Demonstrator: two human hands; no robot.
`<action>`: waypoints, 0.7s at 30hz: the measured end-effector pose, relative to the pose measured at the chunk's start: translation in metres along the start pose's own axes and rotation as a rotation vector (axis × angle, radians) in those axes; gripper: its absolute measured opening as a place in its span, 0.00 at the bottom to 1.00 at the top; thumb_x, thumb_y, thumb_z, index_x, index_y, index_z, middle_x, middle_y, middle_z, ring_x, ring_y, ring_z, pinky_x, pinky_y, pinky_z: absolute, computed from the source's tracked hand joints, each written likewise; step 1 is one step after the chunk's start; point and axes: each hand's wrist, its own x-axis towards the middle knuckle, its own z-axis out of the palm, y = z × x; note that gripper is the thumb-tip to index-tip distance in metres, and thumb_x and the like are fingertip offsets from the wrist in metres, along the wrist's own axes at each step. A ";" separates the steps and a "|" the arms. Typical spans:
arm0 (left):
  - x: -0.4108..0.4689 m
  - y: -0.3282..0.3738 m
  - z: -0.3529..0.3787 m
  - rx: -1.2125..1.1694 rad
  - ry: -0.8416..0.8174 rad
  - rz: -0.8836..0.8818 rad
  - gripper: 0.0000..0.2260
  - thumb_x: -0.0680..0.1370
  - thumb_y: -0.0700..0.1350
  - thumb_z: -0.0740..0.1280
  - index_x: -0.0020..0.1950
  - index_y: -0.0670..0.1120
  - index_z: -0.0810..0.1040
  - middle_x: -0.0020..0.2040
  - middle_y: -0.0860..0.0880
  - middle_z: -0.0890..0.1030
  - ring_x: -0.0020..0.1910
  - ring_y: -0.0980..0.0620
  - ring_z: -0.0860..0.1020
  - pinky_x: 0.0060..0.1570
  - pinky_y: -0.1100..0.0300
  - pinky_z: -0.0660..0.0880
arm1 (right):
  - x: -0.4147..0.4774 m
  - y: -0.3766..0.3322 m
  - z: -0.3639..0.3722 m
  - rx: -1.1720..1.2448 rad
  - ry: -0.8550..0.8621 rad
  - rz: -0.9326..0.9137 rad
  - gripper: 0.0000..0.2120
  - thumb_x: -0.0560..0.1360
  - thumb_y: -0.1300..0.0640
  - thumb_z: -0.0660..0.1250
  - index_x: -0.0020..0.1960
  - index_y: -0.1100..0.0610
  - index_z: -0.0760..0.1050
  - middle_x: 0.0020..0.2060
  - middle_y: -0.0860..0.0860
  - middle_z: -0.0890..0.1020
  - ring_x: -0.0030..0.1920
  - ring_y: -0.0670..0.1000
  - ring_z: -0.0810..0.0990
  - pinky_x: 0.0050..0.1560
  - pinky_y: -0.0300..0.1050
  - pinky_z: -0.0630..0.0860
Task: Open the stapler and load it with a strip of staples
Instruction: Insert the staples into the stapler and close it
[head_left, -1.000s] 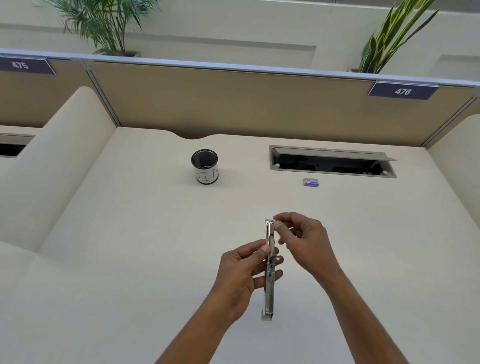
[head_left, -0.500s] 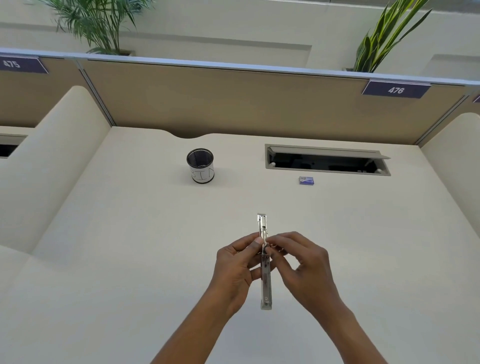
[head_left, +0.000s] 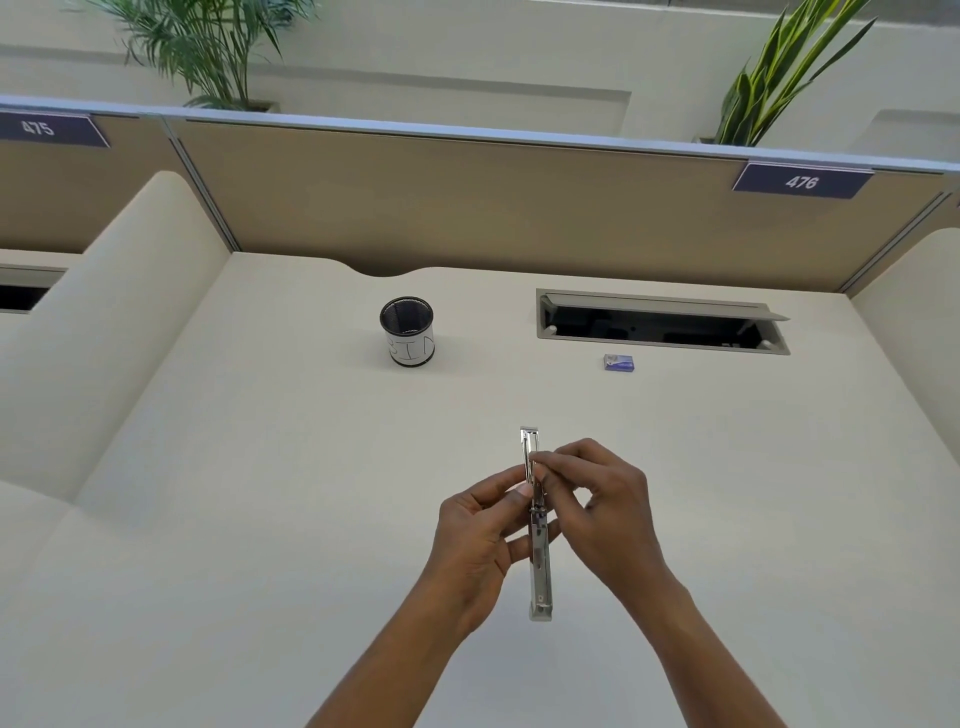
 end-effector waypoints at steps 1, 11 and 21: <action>0.000 0.000 0.000 0.000 -0.003 0.001 0.10 0.81 0.35 0.67 0.58 0.39 0.85 0.46 0.40 0.86 0.47 0.44 0.84 0.49 0.48 0.83 | 0.001 0.000 0.000 0.009 0.002 0.008 0.10 0.74 0.67 0.73 0.49 0.54 0.87 0.40 0.47 0.83 0.40 0.46 0.83 0.39 0.41 0.79; 0.000 0.002 -0.003 0.001 -0.017 0.009 0.10 0.80 0.35 0.68 0.60 0.37 0.84 0.57 0.35 0.85 0.59 0.40 0.84 0.57 0.42 0.81 | -0.008 0.000 -0.003 0.070 0.090 0.051 0.09 0.74 0.68 0.73 0.48 0.55 0.85 0.39 0.46 0.85 0.39 0.46 0.86 0.42 0.42 0.82; 0.006 0.021 -0.006 -0.074 0.084 0.014 0.08 0.80 0.34 0.66 0.56 0.37 0.84 0.56 0.35 0.85 0.55 0.40 0.86 0.47 0.50 0.84 | -0.050 0.006 -0.005 -0.172 -0.187 -0.280 0.20 0.76 0.68 0.69 0.66 0.54 0.77 0.65 0.49 0.75 0.57 0.47 0.80 0.53 0.41 0.80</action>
